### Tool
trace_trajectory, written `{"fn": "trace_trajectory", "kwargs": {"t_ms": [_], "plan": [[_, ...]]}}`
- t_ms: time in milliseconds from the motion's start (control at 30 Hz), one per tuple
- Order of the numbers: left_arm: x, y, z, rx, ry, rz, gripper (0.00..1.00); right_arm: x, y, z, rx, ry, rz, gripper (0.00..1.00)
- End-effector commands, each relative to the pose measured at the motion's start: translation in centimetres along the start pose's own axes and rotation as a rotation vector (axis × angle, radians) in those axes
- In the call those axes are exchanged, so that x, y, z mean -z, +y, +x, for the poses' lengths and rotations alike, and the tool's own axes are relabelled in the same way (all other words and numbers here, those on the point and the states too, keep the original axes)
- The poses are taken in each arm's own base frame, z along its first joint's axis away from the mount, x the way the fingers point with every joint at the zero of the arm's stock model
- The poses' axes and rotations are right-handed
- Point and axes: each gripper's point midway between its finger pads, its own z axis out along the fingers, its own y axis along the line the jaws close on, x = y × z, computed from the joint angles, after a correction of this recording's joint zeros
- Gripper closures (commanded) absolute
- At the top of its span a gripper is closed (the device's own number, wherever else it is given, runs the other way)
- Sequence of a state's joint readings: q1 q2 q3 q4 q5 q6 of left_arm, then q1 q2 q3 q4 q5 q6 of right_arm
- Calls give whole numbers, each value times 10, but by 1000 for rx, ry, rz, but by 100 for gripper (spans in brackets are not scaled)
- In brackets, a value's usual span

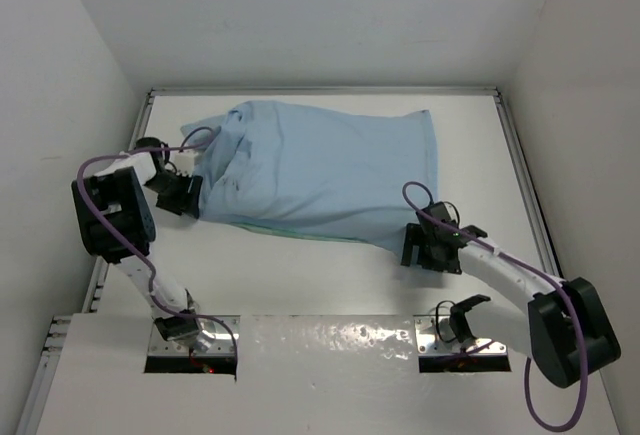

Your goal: Put the pillow into the pillowcase

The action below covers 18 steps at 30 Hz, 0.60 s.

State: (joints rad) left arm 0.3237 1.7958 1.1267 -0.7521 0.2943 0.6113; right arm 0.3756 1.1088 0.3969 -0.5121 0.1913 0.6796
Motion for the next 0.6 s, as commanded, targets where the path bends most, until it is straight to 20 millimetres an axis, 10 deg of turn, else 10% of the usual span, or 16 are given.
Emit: {"fn": "trace_trajectory", "kwargs": {"t_ms": [0,100,200,300,433,467,500,567], "plan": [[-24,3,-18,33,-55,16,51,-14,21,-31,-69,-144,-83,7],[-35,-8,-16,73,-52,107,96,-19,33,-37,-101,-187,-146,53],[-18,-19,-34,94,-151,193,100,-8,38,-51,-86,-251,-178,100],[38,-20,-69,123,-317,186,100,37,40,-98,-54,-395,-170,100],[213,-21,-140,-18,-612,48,100,187,48,-200,15,-718,-201,100],[245,-24,-151,-81,-655,6,100,256,46,-230,-1,-836,-217,100],[312,-31,-173,-174,-777,-95,100,288,40,-242,29,-900,-198,100],[360,-43,-174,-202,-820,-165,100,361,21,-260,-13,-1054,-176,100]]}}
